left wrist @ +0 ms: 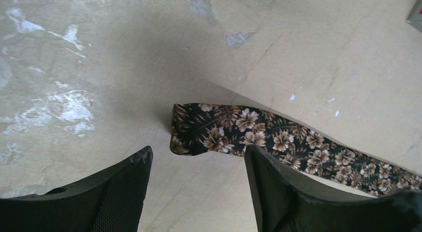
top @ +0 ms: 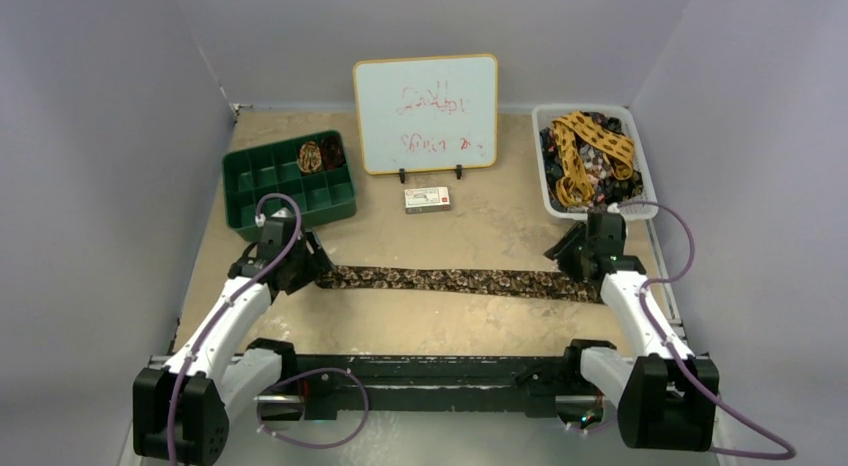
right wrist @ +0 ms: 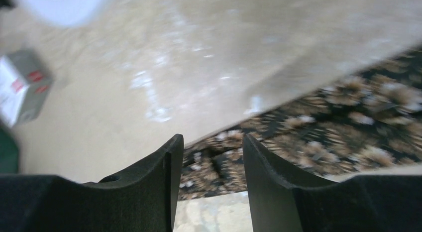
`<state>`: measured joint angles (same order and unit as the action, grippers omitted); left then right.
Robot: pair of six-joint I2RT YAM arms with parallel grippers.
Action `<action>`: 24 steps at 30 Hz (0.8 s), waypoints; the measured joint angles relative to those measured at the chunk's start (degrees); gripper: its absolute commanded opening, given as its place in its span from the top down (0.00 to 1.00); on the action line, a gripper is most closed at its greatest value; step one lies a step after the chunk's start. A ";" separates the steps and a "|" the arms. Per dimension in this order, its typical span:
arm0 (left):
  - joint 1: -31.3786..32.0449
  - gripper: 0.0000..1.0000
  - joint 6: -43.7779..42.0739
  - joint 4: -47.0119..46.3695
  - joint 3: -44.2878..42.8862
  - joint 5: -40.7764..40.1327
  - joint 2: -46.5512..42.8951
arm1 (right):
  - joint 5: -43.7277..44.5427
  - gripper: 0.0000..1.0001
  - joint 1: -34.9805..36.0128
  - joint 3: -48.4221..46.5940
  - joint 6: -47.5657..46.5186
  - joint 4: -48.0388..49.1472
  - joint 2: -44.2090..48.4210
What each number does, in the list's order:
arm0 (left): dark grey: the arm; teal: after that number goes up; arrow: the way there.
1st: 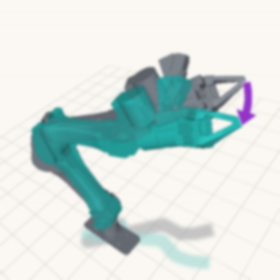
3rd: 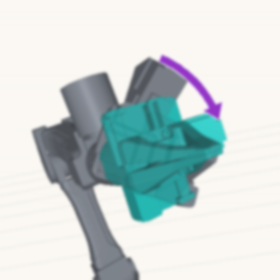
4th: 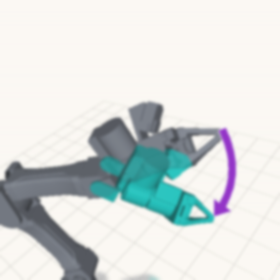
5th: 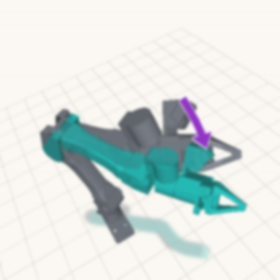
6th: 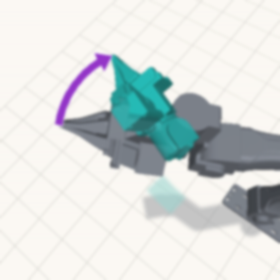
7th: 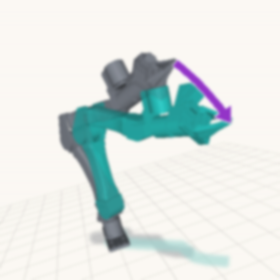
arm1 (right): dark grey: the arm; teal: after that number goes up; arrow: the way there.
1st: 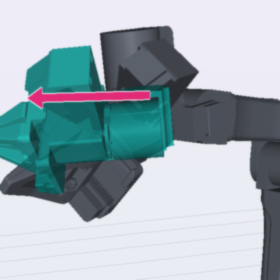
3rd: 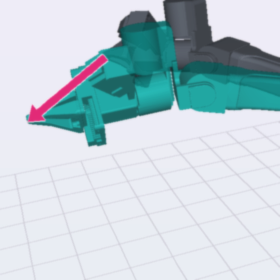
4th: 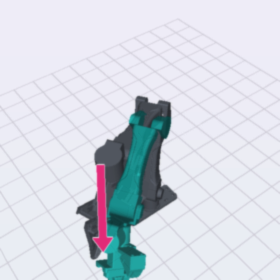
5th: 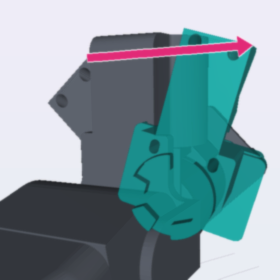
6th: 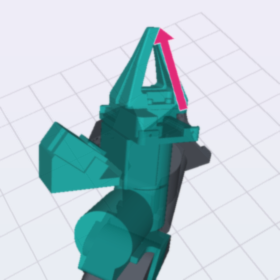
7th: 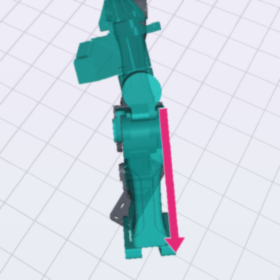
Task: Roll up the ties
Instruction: Roll the tie at the center of the board.
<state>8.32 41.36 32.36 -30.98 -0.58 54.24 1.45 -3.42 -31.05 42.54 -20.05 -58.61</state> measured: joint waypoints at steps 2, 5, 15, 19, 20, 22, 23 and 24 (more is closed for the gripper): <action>0.00 0.33 0.04 0.02 0.00 -1.16 0.48 | -5.51 0.50 0.33 -0.11 -2.01 2.62 0.66; 0.00 0.33 0.15 0.13 0.00 -2.45 0.83 | -11.06 0.49 3.76 -0.13 -3.78 5.70 0.83; 0.00 0.33 1.33 2.69 -0.31 -4.22 0.52 | -9.86 0.53 36.50 -4.74 -0.61 13.75 -14.56; 0.00 0.33 1.29 3.87 -1.36 -4.22 0.13 | -7.43 0.54 39.47 -5.07 1.36 14.91 -19.91; 0.00 0.33 1.27 4.02 -1.55 -4.22 -0.17 | -6.43 0.54 39.52 -5.07 1.75 14.91 -20.79; 0.00 0.33 1.16 4.22 -1.75 -4.22 -0.81 | -5.14 0.54 39.47 -5.07 2.47 14.93 -21.42; 0.00 0.33 1.11 4.33 -1.81 -4.22 -1.03 | -4.50 0.54 39.47 -5.07 2.95 14.97 -21.44; 0.00 0.33 1.09 4.37 -1.84 -4.20 -1.11 | -4.24 0.54 39.50 -5.07 3.15 14.93 -21.51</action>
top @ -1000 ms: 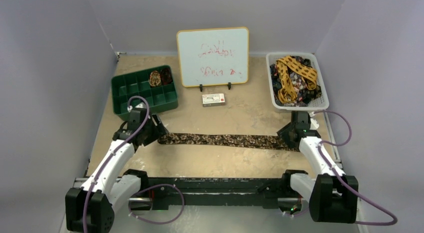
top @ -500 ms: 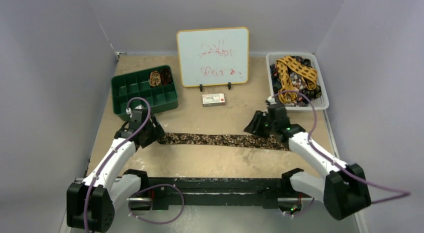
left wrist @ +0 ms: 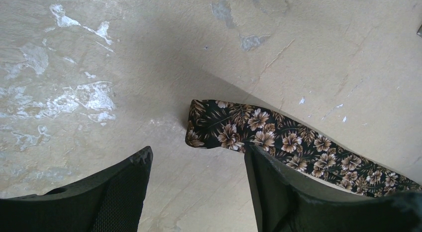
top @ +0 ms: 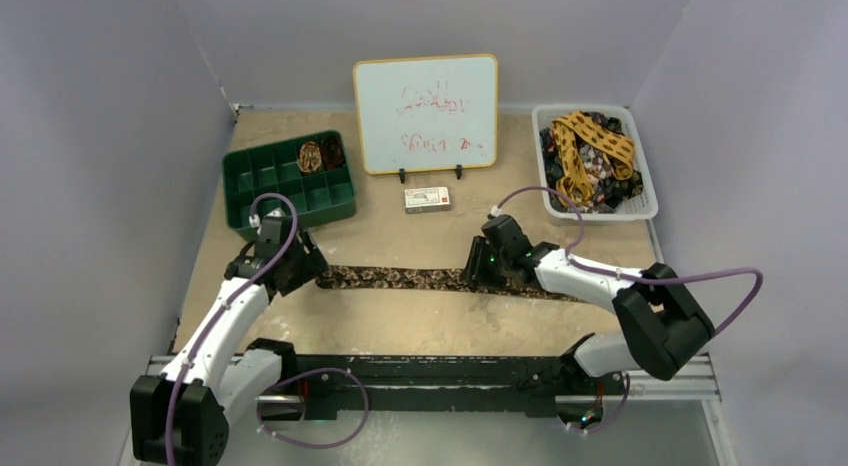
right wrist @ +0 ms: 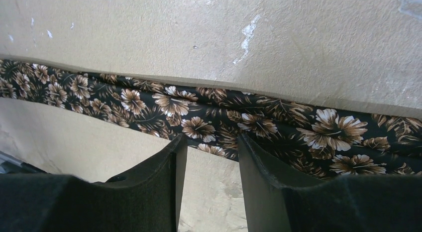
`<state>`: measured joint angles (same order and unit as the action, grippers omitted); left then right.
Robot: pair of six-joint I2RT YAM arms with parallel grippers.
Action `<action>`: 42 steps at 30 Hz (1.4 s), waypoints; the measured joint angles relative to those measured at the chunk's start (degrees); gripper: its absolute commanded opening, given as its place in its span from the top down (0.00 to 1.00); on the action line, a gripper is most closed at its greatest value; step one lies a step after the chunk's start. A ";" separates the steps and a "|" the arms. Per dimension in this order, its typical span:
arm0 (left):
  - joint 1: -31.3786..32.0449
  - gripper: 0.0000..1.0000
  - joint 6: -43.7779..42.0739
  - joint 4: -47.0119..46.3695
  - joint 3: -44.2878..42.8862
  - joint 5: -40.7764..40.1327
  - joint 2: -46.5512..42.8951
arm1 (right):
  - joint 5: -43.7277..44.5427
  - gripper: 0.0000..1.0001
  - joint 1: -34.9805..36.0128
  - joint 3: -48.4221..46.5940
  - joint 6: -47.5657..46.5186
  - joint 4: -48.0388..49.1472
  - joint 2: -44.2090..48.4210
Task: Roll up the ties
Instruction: Roll the tie at the center of the board.
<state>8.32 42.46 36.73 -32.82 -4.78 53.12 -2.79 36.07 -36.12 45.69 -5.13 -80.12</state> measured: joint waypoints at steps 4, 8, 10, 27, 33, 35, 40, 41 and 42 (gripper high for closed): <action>0.00 0.33 0.00 0.28 -0.20 0.07 0.02 | 1.46 0.54 0.09 -0.50 1.62 -1.18 -0.35; 0.00 0.33 0.00 0.26 -0.20 0.31 0.24 | 4.74 0.54 0.11 -1.62 1.90 -4.13 -0.33; 0.00 0.33 -0.02 0.22 -0.20 0.50 0.42 | 6.16 0.54 -0.22 -1.97 1.66 -5.99 0.09; 0.00 0.33 -0.26 -11.02 6.10 13.53 1.29 | 4.31 0.49 -9.55 -3.21 -8.74 -15.63 7.65; -0.02 0.44 0.00 -16.24 7.19 17.33 1.90 | -0.92 0.48 -5.20 -8.57 -11.96 -13.09 7.23; 0.00 0.49 0.09 -17.66 7.43 18.25 3.56 | -2.47 0.48 -4.09 -9.97 -12.28 -11.37 6.32; -0.02 0.59 0.39 -19.74 8.44 19.76 6.34 | -5.84 0.50 -1.55 -12.15 -12.35 -8.00 1.42; 0.00 0.64 0.46 -19.89 8.81 19.91 6.34 | -6.23 0.50 -1.11 -12.31 -12.35 -7.65 0.42; -0.02 0.70 0.48 -20.13 9.25 20.04 6.34 | -6.86 0.50 -0.63 -12.48 -12.35 -7.37 -0.68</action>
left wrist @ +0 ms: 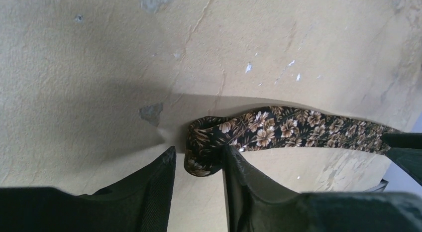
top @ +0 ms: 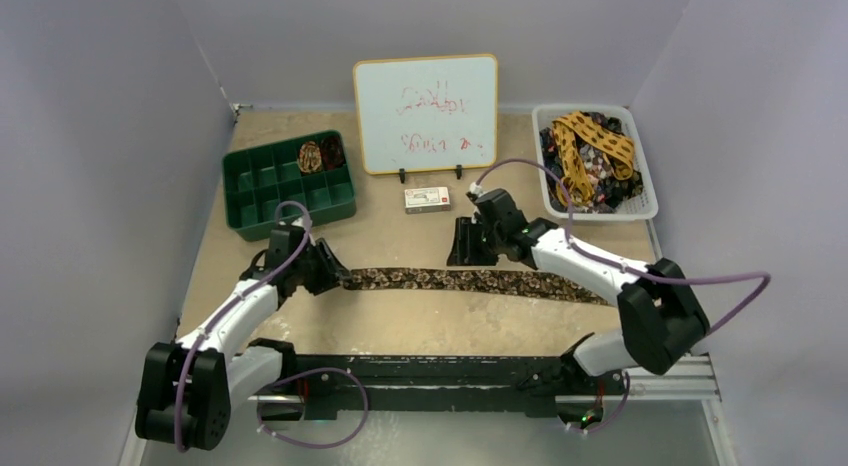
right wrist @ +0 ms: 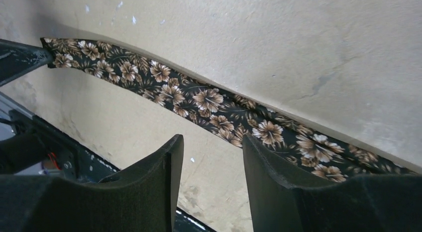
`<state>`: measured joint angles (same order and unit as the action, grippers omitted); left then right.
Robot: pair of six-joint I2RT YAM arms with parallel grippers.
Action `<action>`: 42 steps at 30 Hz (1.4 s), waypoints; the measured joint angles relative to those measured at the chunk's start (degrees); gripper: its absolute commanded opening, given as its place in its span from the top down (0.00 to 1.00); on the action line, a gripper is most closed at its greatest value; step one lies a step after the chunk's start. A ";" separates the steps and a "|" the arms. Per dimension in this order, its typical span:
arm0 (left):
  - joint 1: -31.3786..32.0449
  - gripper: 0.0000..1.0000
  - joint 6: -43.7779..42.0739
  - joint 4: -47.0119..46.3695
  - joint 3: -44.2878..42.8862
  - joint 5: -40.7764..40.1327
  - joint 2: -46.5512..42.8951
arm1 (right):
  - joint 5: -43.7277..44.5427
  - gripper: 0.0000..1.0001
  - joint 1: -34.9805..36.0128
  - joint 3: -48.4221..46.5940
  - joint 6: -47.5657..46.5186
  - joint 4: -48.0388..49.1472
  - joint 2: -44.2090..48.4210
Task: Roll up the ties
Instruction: Roll the tie at the center of the board.
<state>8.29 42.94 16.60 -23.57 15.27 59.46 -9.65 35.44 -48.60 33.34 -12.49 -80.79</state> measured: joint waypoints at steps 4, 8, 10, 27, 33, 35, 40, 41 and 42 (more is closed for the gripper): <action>0.02 0.89 -0.04 -0.24 1.31 0.13 0.22 | -1.55 0.51 2.25 -0.92 0.00 0.76 -4.00; 0.02 1.00 -0.26 0.20 1.31 -0.72 0.28 | -2.82 0.52 5.88 -4.33 -0.02 1.16 -8.22; 0.02 1.00 -0.48 1.18 1.29 -1.84 0.26 | -3.19 0.52 7.74 -6.27 -0.02 1.53 -10.14; 0.00 0.63 -0.72 11.91 -3.30 -8.44 -0.22 | -0.13 0.61 18.27 -25.64 -2.89 -0.90 -24.68; 0.00 0.61 2.36 17.90 -6.75 -12.98 -3.93 | -0.70 0.71 21.66 -27.87 -1.88 2.25 -29.33; 0.00 0.60 3.04 19.52 -7.08 -14.16 -5.25 | -1.11 0.74 22.45 -29.07 -1.22 3.30 -31.61; 0.00 0.59 3.82 22.67 -7.10 -15.52 -7.56 | -1.31 0.77 23.28 -33.27 0.11 3.30 -37.40; 0.00 0.58 3.93 22.86 -7.13 -15.52 -7.69 | -1.18 0.75 23.28 -33.62 0.28 3.15 -38.05; 0.02 0.58 4.02 23.17 -7.13 -15.54 -7.78 | -0.66 0.72 23.28 -33.79 0.50 2.84 -38.69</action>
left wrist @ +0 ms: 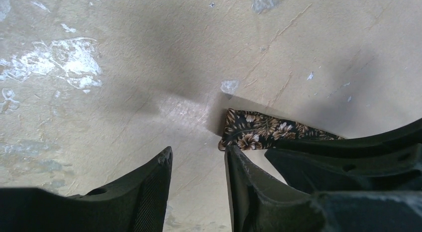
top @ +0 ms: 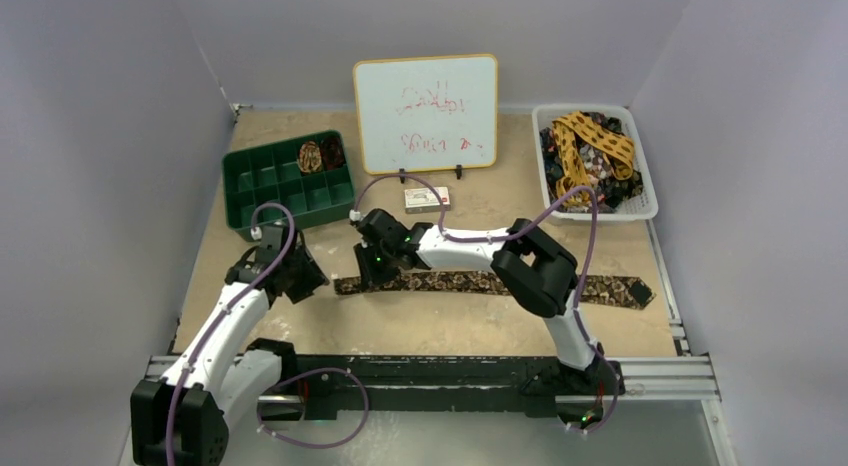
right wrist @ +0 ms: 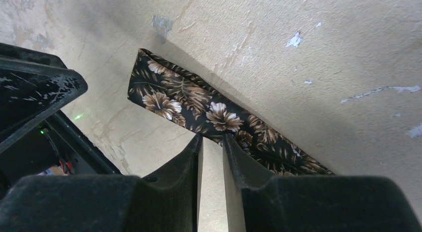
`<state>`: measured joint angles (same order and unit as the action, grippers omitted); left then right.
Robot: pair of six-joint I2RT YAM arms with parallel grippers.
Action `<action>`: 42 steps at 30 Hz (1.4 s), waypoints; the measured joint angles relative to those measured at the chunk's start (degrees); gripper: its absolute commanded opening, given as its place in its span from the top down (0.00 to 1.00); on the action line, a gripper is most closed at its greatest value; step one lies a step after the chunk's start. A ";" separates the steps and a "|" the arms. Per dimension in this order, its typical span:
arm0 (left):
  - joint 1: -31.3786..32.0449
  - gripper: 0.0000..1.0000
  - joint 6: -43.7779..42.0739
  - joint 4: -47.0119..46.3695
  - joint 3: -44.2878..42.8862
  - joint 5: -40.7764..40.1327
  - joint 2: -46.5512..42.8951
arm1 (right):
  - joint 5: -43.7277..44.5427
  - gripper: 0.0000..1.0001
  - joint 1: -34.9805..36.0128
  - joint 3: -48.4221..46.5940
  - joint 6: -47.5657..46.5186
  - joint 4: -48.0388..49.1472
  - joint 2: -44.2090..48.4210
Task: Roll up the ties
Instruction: Roll the tie at the center of the board.
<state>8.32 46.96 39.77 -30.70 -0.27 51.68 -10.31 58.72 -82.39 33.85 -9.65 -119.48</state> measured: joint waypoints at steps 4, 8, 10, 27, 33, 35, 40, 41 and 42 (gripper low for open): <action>-0.02 0.55 0.00 0.42 0.00 0.00 0.00 | 0.26 0.62 0.00 -0.07 -0.17 -0.74 0.66; -0.02 0.52 -0.04 0.28 0.00 0.02 -0.09 | 3.98 0.34 0.00 -1.73 -1.27 -4.83 4.39; -0.02 0.49 -0.17 0.11 0.00 0.02 -0.35 | 8.72 0.08 0.11 -2.03 -1.44 -6.23 8.61; -0.02 0.45 -0.22 -5.73 2.38 5.29 -3.78 | 14.88 0.14 -0.50 21.62 0.28 20.33 26.03; -0.02 0.47 -0.52 -5.81 2.36 5.99 -2.47 | 4.26 0.29 -0.50 17.62 6.73 18.56 16.11; -0.02 0.48 -0.72 -5.84 2.38 6.29 -1.03 | 2.62 0.36 -0.48 16.74 8.57 18.51 14.43; -0.02 0.49 -1.20 -6.16 2.49 7.45 2.12 | 0.85 0.49 -0.50 14.78 11.72 14.32 12.20; 0.00 0.50 -1.29 -6.27 2.51 7.58 2.32 | 0.83 0.51 -0.50 13.75 12.04 12.85 11.74; -0.02 0.50 -1.31 -6.49 2.56 7.65 2.40 | 0.83 0.57 -0.50 13.09 12.17 12.04 11.34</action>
<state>8.29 45.65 33.28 -28.14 7.38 54.08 -9.47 58.22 -69.30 46.02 2.39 -108.14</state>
